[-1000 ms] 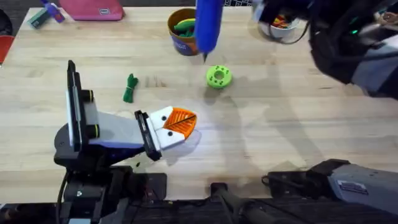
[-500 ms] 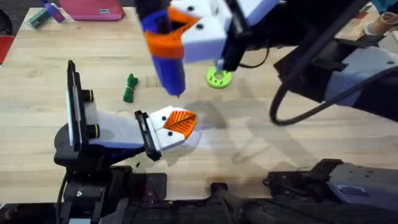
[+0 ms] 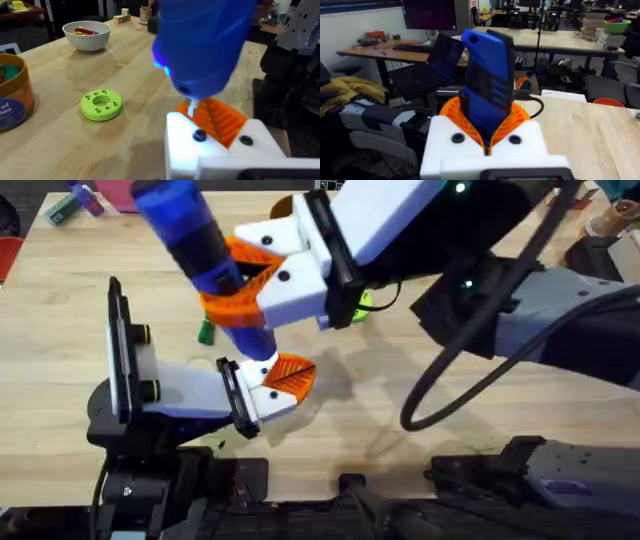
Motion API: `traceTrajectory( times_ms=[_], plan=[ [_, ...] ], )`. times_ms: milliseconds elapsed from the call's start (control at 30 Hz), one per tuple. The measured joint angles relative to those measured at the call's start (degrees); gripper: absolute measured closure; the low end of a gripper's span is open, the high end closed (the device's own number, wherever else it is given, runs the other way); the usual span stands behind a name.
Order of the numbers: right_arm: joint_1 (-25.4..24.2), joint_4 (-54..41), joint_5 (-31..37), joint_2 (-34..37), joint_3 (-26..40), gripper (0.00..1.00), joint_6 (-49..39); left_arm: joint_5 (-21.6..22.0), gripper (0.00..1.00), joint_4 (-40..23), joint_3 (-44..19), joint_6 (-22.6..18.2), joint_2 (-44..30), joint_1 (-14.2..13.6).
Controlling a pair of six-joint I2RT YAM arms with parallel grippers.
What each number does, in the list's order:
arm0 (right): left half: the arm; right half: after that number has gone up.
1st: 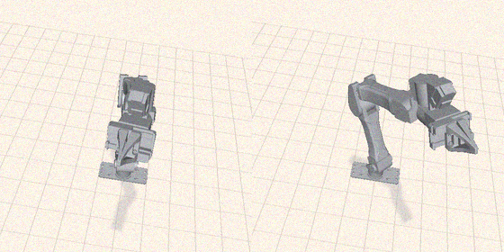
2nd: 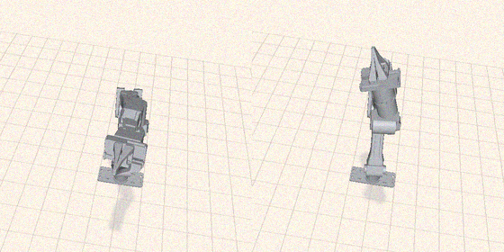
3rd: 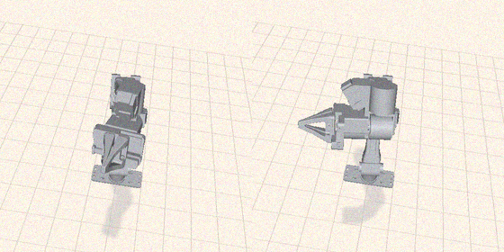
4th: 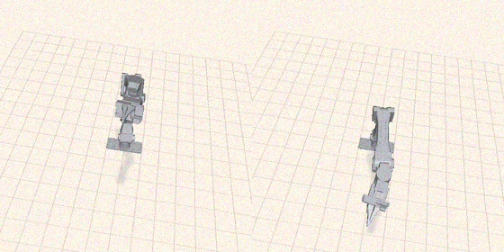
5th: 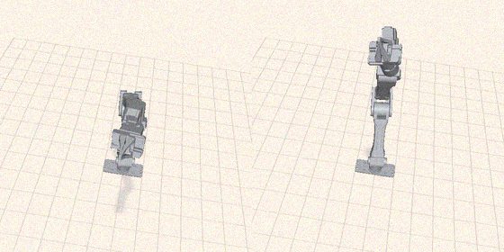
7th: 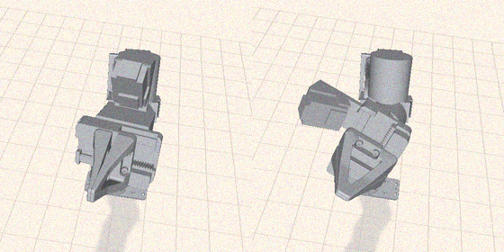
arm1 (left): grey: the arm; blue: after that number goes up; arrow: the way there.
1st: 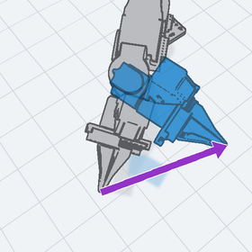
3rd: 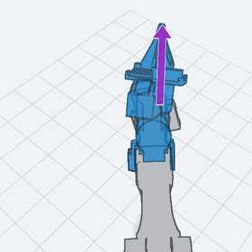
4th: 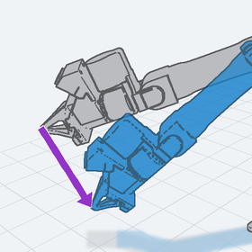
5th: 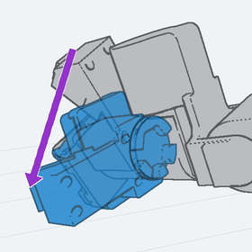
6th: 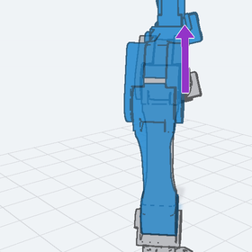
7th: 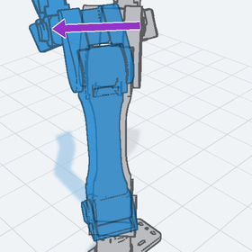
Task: Pick up the gripper from the table and insert it into the empty holder that is missing its gripper. Then pick up a screw, insert it into the mounting hole, and use the screwdriver to tighten it. Finally, clean up the table by picking up the vegetable and placing it into the bucket.
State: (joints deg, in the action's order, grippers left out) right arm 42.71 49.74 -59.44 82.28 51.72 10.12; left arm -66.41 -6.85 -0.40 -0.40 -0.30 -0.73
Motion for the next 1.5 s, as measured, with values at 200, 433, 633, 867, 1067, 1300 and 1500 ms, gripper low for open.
traceTrajectory(
  times_ms=[200,433,633,867,1067,1300,1500],
  plan=[
    [1.0,0.1,-0.1,0.1,0.0,0.976,-0.4,0.0,0.995,0.0,0.0,0.0,0.0,0.0],
    [1.6,0.1,-0.1,0.1,0.0,0.976,-0.4,0.0,0.995,0.0,0.0,0.0,0.0,0.0],
    [2.7,3.0,0.9,0.1,-1.5,0.976,-0.4,0.0,0.995,0.0,0.0,0.0,0.0,0.0],
    [2.8,3.0,1.7,0.1,-1.8,0.976,-0.4,0.0,0.995,0.0,0.0,0.0,0.0,0.0],
    [2.8,3.0,1.7,0.1,-1.8,0.976,-1.2,0.0,0.995,0.0,0.0,0.0,0.0,0.0],
    [2.5,2.8,1.7,0.1,-1.8,0.976,-1.6,0.0,0.995,0.0,0.0,0.0,0.0,0.0],
    [2.2,2.8,1.5,0.1,-1.8,0.976,-1.6,0.0,0.995,0.0,0.0,0.0,0.0,0.0]
  ],
)
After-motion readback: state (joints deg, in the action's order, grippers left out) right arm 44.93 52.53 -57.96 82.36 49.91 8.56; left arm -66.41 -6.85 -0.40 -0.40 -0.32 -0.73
